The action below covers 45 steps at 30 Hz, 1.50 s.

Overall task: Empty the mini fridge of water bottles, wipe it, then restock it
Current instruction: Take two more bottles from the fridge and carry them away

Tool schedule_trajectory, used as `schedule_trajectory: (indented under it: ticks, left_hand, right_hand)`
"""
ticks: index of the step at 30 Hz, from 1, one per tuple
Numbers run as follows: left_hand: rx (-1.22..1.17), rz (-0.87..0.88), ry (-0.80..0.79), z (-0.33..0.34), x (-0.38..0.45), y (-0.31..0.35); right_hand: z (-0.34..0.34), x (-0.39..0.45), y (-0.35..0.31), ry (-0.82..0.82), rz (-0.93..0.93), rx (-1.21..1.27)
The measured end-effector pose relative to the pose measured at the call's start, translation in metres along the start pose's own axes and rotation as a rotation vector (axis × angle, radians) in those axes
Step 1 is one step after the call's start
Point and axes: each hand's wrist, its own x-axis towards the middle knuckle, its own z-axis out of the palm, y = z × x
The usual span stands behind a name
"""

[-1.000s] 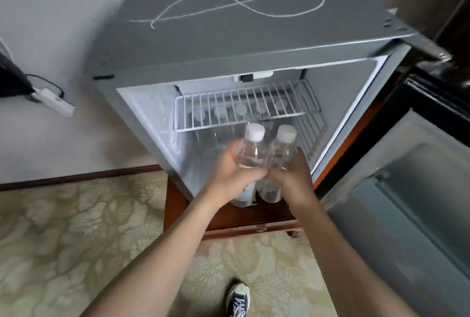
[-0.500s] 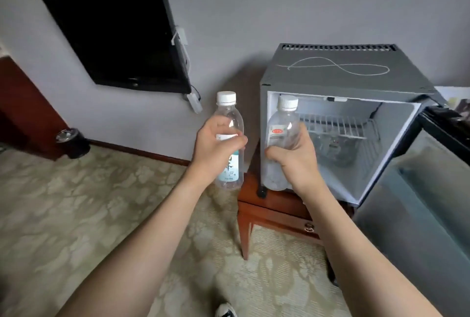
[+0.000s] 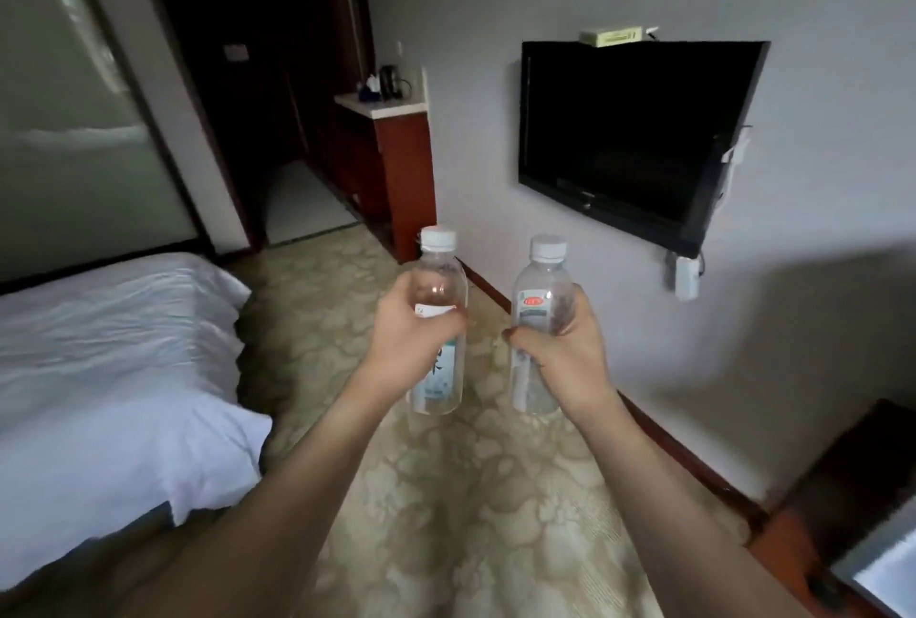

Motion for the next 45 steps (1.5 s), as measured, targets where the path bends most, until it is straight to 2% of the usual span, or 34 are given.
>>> schedule_trajectory:
  ticks: [5, 10, 20, 27, 33, 39, 45]
  left_hand:
    - [0.0, -0.005, 0.139, -0.072, 0.073, -0.012]
    - [0.016, 0.001, 0.148, -0.103, 0.144, -0.036]
    - [0.017, -0.039, 0.17, -0.12, 0.276, -0.084]
    - [0.065, -0.038, 0.232, -0.091, 0.415, -0.12]
    - [0.101, -0.018, 0.268, -0.078, 0.533, -0.13]
    - [0.074, -0.051, 0.317, -0.102, 0.641, -0.152]
    - [0.039, -0.06, 0.325, -0.147, 0.776, -0.211]
  right_hand:
    - [0.083, 0.067, 0.002, -0.101, -0.018, -0.016]
    - [0.126, 0.134, 0.012, -0.081, -0.025, -0.007]
    - [0.185, 0.268, 0.061, -0.118, 0.011, 0.0]
    - [0.207, 0.417, 0.116, -0.15, -0.038, 0.013]
    - [0.229, 0.547, 0.133, -0.18, -0.079, 0.037]
    - [0.279, 0.657, 0.156, -0.2, -0.054, 0.009]
    - [0.353, 0.772, 0.213, -0.181, -0.036, -0.016]
